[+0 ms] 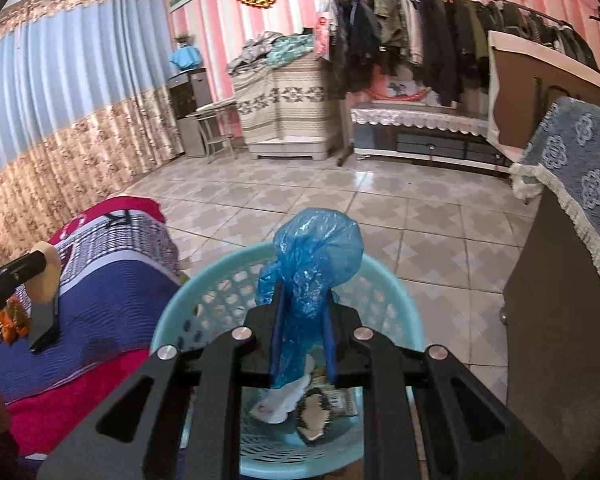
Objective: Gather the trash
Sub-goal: 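Carry the blue bag over the basket with the right tool while the left tool drops the cream lid in, then open the right tool to drop the blue bag into the basket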
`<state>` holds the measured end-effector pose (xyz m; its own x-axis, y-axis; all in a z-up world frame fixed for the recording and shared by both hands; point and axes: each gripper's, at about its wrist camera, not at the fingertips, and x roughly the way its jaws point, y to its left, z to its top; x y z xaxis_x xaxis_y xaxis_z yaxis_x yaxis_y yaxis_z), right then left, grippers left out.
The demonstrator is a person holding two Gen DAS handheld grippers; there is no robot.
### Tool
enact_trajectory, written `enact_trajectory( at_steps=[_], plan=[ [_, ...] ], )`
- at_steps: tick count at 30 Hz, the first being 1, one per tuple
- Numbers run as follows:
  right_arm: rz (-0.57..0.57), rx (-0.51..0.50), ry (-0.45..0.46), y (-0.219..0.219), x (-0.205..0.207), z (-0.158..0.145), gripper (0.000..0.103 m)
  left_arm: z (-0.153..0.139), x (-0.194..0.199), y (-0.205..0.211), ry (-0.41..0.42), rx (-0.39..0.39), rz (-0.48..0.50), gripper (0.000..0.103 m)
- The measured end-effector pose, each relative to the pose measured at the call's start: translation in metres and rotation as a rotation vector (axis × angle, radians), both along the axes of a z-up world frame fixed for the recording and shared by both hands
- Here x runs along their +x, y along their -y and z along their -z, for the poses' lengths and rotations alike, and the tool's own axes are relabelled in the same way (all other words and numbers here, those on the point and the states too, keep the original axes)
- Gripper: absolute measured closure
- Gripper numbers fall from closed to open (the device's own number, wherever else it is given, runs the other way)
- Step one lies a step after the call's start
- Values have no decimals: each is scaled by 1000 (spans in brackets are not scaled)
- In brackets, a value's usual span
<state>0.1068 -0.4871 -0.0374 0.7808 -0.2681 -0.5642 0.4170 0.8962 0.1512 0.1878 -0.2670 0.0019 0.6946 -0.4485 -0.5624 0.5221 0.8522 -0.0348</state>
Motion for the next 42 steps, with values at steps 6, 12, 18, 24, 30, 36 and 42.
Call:
enact_trajectory(
  at_steps=[6, 12, 18, 24, 30, 36, 42],
  plan=[
    [54, 8, -8, 24, -8, 6, 86, 14, -6, 55, -24, 2, 93, 92],
    [77, 24, -2, 32, -12, 9, 86, 31, -11, 106, -31, 35, 175, 92],
    [75, 27, -10, 30, -10, 12, 86, 45, -4, 133, -14, 98, 200, 90],
    [60, 18, -24, 25, -6, 14, 86, 45, 8, 123, -22, 87, 149, 52],
    [45, 5, -33, 16, 2, 14, 86, 32, 17, 93, 25, 68, 58, 20],
    [26, 5, -30, 2, 15, 14, 86, 21, 27, 54, 54, 43, -36, 11],
    [15, -9, -32, -10, 26, 15, 83, 13, 31, 20, 87, 42, -111, 7]
  ],
)
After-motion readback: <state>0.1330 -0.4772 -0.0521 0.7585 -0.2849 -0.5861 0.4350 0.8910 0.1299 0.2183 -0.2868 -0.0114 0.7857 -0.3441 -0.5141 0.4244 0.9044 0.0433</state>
